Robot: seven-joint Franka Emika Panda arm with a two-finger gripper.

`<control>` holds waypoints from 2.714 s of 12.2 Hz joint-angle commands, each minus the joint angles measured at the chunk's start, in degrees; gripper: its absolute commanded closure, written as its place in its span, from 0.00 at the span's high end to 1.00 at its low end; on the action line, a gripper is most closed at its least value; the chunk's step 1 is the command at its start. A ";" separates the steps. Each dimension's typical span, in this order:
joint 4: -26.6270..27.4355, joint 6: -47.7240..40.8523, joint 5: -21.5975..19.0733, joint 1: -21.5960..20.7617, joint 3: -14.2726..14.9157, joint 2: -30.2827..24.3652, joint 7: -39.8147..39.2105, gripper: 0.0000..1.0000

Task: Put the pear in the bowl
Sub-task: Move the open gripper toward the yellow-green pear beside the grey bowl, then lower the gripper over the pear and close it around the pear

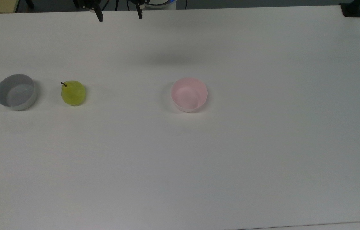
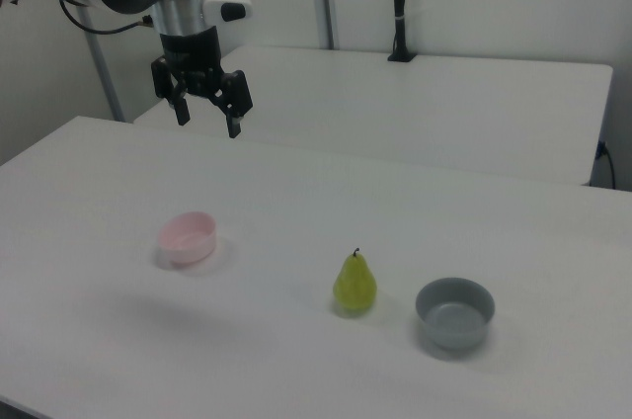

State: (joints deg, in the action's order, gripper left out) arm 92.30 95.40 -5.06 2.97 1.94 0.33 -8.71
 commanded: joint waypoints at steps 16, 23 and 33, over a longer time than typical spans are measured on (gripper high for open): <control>1.12 -2.84 3.82 0.19 0.87 -2.09 -17.97 1.00; 1.56 4.51 7.88 4.49 6.04 -1.03 -29.13 1.00; 8.05 20.34 -3.90 5.03 14.49 9.06 -28.13 1.00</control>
State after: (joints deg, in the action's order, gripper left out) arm 98.42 112.00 -6.63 8.71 15.95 8.02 -38.26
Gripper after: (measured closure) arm 0.000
